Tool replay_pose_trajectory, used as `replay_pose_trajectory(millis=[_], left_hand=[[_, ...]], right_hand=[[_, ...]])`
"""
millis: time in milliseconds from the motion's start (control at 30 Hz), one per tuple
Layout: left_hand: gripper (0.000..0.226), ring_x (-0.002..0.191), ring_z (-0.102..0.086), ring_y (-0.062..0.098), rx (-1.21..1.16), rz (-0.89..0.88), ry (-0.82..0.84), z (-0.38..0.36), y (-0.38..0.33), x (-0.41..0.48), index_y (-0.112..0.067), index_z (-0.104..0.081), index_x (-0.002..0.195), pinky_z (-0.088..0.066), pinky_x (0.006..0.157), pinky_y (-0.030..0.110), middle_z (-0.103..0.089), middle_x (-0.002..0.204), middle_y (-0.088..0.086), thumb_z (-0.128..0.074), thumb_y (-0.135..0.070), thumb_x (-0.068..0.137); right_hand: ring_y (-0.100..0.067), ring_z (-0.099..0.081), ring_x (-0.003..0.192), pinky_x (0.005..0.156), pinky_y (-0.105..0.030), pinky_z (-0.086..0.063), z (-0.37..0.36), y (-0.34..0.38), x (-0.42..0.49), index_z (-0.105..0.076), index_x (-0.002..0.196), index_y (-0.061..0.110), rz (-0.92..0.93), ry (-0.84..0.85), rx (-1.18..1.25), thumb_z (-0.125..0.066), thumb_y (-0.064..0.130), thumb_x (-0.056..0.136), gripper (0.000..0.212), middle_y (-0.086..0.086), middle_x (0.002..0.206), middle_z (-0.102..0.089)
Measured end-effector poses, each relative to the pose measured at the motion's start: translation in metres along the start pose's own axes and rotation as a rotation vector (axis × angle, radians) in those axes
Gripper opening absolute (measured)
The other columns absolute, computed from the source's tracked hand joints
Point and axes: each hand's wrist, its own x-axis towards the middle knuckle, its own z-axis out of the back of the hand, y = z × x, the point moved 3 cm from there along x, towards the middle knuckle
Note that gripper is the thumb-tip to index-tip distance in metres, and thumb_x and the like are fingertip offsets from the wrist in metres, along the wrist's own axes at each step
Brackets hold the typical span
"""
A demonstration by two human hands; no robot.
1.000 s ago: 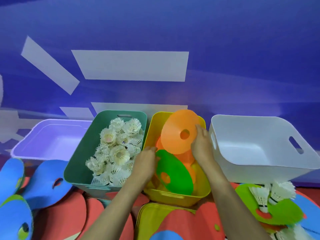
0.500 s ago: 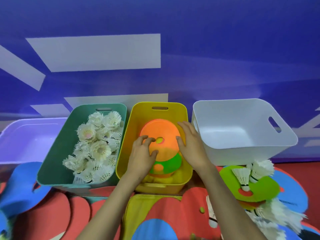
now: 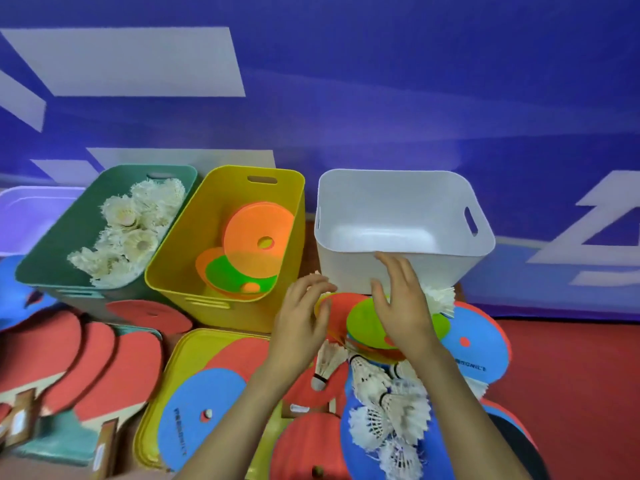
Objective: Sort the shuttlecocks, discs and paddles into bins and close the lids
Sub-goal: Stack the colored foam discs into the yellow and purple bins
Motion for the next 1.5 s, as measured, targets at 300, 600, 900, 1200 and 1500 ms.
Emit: replay_pose_trajectory(millis=[300, 600, 900, 1200, 1500], left_hand=[[0.03, 0.108, -0.048, 0.022, 0.072, 0.502, 0.163, -0.056, 0.03, -0.057, -0.007, -0.049, 0.113, -0.032, 0.082, 0.019, -0.045, 0.112, 0.004, -0.059, -0.004, 0.085], [0.061, 0.107, -0.053, 0.025, 0.011, 0.746, 0.291, -0.077, 0.045, -0.071, -0.012, -0.039, 0.122, -0.047, 0.085, 0.041, -0.053, 0.121, 0.007, -0.076, -0.025, 0.076], [0.049, 0.086, -0.054, 0.023, 0.135, 0.693, 0.306, -0.066, 0.056, -0.08, -0.023, -0.044, 0.134, -0.042, 0.078, 0.026, -0.044, 0.117, 0.009, -0.061, -0.025, 0.088], [0.017, 0.107, -0.051, 0.023, 0.232, 0.553, 0.184, -0.033, 0.052, -0.085, -0.012, -0.062, 0.101, -0.04, 0.079, 0.023, -0.042, 0.13, 0.005, -0.062, -0.023, 0.088], [0.029, 0.122, -0.045, 0.019, 0.173, -0.017, -0.143, 0.05, 0.003, -0.055, -0.013, -0.066, 0.096, -0.034, 0.105, 0.026, -0.063, 0.106, -0.001, -0.05, -0.037, 0.094]], right_hand=[[-0.025, -0.037, 0.127, 0.105, -0.032, -0.031, -0.008, -0.076, -0.021, -0.043, 0.135, 0.011, -0.258, 0.425, -0.181, -0.053, 0.017, 0.093, 0.044, -0.008, 0.138, -0.04], [-0.03, -0.037, 0.13, 0.098, -0.037, -0.041, -0.037, -0.092, -0.008, -0.022, 0.146, 0.017, -0.314, 0.542, -0.287, -0.049, 0.009, 0.093, 0.06, -0.009, 0.152, -0.017], [-0.034, -0.057, 0.099, 0.077, -0.036, -0.046, -0.045, -0.084, 0.004, -0.054, 0.117, 0.006, -0.271, 0.495, -0.398, -0.043, -0.005, 0.088, 0.032, -0.015, 0.117, -0.049], [-0.031, -0.057, 0.088, 0.071, -0.032, -0.044, -0.043, -0.046, -0.006, -0.06, 0.106, 0.005, -0.14, 0.399, -0.285, -0.046, 0.0, 0.09, 0.022, -0.013, 0.109, -0.051], [-0.028, -0.057, 0.088, 0.074, -0.035, -0.045, -0.026, 0.046, -0.001, -0.062, 0.097, 0.007, 0.137, 0.171, -0.033, -0.052, 0.011, 0.092, 0.011, -0.008, 0.103, -0.053]])
